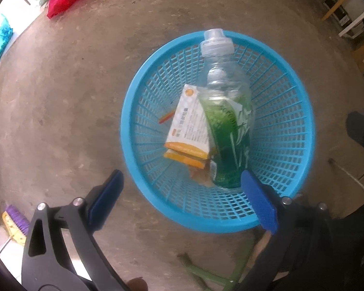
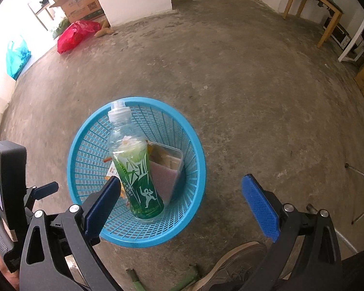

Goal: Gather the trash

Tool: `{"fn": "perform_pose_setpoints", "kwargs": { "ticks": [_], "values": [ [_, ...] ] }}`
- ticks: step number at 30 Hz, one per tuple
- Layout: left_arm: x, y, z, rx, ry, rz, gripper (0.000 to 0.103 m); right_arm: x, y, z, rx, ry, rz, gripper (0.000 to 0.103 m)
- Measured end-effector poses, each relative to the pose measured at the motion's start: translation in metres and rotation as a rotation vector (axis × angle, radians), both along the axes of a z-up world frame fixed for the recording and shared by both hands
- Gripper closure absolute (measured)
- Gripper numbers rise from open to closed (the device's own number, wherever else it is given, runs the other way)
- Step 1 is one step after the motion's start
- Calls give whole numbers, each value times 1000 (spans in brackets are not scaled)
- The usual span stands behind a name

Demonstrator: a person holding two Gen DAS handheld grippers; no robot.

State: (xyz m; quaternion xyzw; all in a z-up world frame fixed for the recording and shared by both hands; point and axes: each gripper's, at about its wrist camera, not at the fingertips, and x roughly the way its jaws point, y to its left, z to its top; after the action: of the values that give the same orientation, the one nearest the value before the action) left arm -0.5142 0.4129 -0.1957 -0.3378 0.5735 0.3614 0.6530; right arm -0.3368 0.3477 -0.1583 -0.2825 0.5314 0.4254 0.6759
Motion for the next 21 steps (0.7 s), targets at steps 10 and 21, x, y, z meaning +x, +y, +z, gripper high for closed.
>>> {"fn": "perform_pose_setpoints", "kwargs": {
  "ticks": [10, 21],
  "values": [
    [0, -4, -4, 18, -2, -10, 9, -1, -1, -1, -1, 0, 6, 6],
    [-1, -1, -2, 79, 29, -27, 8, -1, -1, 0, -1, 1, 7, 6]
  ]
}}
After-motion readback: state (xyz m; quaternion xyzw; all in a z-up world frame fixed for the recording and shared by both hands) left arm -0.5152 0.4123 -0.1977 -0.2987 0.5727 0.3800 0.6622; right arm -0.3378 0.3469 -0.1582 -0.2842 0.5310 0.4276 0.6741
